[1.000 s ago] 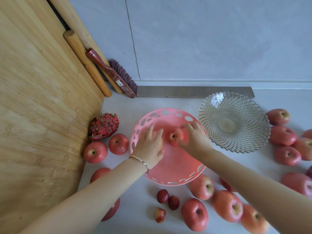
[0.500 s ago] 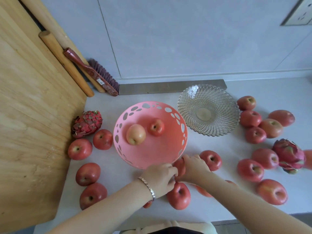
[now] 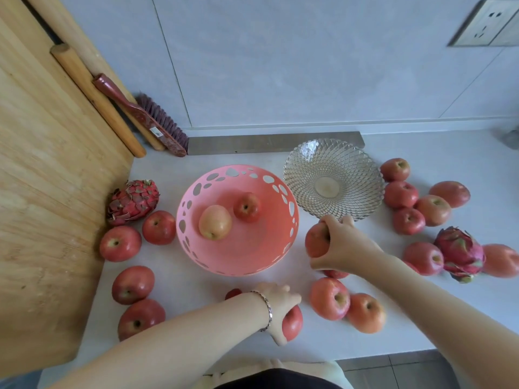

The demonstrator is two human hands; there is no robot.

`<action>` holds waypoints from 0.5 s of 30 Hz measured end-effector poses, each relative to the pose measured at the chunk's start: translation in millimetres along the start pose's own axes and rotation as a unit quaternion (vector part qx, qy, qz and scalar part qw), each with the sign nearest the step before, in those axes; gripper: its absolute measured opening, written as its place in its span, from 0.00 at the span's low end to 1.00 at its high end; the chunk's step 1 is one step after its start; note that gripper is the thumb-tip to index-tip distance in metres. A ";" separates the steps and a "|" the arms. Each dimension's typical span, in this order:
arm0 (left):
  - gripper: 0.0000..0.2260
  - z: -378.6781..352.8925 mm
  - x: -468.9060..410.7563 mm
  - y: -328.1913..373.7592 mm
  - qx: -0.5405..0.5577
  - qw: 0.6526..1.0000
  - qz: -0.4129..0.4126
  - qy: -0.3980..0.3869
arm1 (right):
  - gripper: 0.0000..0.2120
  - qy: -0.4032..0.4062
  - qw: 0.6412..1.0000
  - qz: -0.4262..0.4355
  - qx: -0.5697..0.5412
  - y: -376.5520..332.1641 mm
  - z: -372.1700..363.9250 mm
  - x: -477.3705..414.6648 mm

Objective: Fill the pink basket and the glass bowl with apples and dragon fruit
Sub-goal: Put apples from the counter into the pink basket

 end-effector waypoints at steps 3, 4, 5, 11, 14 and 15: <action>0.29 6.0 5.5 1.5 0.043 0.999 -0.006 0.025 | 0.32 0.013 0.997 -0.003 -0.079 6.5 0.4 -6.1; 0.29 11.8 13.4 1.0 0.076 0.996 -0.014 0.041 | 0.32 0.027 0.993 -0.002 -0.111 8.7 1.6 -8.8; 0.28 19.8 23.9 -0.3 0.115 0.991 -0.027 0.067 | 0.32 0.048 0.989 0.001 -0.139 10.3 3.2 -11.3; 0.30 59.1 93.5 -67.2 0.302 0.909 0.022 0.286 | 0.36 0.118 0.971 0.085 -0.190 -12.0 -0.8 -32.0; 0.33 54.2 106.6 -108.5 0.361 0.849 0.109 0.371 | 0.38 0.086 0.980 0.121 -0.129 -46.5 -16.4 -49.9; 0.32 50.5 109.7 -116.6 0.376 0.830 0.134 0.389 | 0.37 0.067 0.987 0.111 -0.096 -57.1 -23.5 -56.3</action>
Point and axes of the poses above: each hand's wrist, its own x-axis away from the middle knuckle, its own z-axis out of the back of the hand, y = z × x, the point moved 3 cm from there along -x, towards the middle knuckle, and after that the axes turned 10 degrees about -y, right-handed, at the moved point
